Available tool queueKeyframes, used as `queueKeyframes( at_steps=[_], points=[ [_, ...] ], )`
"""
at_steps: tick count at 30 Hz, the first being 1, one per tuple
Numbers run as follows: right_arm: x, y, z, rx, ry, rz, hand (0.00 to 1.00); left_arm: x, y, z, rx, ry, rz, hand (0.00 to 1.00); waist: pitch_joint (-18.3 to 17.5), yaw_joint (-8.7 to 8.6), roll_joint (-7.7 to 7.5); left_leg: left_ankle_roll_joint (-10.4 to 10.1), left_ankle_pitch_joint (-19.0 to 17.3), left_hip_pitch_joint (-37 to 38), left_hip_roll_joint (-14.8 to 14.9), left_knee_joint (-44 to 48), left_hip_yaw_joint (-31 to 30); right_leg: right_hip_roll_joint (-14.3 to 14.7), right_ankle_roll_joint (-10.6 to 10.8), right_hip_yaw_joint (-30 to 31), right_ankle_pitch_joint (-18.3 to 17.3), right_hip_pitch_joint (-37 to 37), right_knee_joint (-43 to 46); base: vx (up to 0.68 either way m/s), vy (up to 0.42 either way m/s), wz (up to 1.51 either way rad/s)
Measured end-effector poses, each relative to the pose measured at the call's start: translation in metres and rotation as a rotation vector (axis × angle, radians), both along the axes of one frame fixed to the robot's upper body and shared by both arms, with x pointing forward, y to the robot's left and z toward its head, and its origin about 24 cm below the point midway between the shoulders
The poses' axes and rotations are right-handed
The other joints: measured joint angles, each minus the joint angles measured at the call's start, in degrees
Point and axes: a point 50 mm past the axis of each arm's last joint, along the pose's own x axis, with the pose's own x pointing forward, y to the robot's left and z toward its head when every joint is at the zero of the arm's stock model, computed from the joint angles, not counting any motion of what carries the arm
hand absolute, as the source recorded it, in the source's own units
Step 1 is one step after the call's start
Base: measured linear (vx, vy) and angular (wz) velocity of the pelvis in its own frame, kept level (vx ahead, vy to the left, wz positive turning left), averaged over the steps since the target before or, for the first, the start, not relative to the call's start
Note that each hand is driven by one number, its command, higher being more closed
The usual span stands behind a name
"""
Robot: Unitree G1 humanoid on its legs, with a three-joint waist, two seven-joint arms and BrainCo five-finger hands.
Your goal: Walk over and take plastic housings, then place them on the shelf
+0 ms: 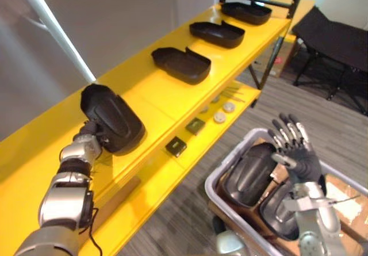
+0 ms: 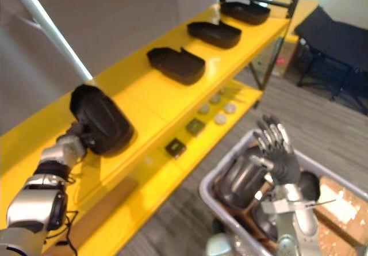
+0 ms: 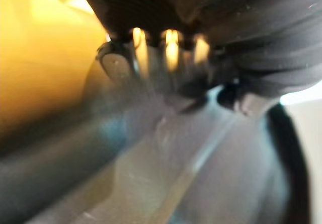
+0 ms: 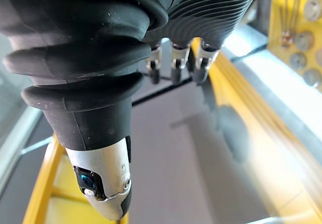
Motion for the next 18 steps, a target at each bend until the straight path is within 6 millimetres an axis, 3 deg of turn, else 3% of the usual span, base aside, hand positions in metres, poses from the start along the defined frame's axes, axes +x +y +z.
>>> queueKeyframes(
  at_steps=[10, 18],
  points=[
    [0.001, 0.000, 0.000, -0.006, 0.013, 0.006, 0.00, -0.004, 0.010, 0.003, -0.018, 0.004, 0.147, 0.00, 0.50, -0.69, 0.31, 0.01, 0.01, 0.11, -0.01, 0.03, 0.12, 0.04, 0.00, 0.16, 0.01, 0.01, -0.04, -0.03, -0.022, -0.01],
    [0.001, 0.000, 0.000, -0.015, 0.013, 0.012, 0.00, -0.011, 0.023, 0.007, -0.019, 0.000, 0.259, 0.00, 1.22, -0.97, 1.45, 0.02, 0.01, 0.21, 0.00, 0.11, -0.01, 0.02, 0.00, 0.14, 0.01, 0.15, -0.04, -0.04, -0.020, 0.00]
  ],
)
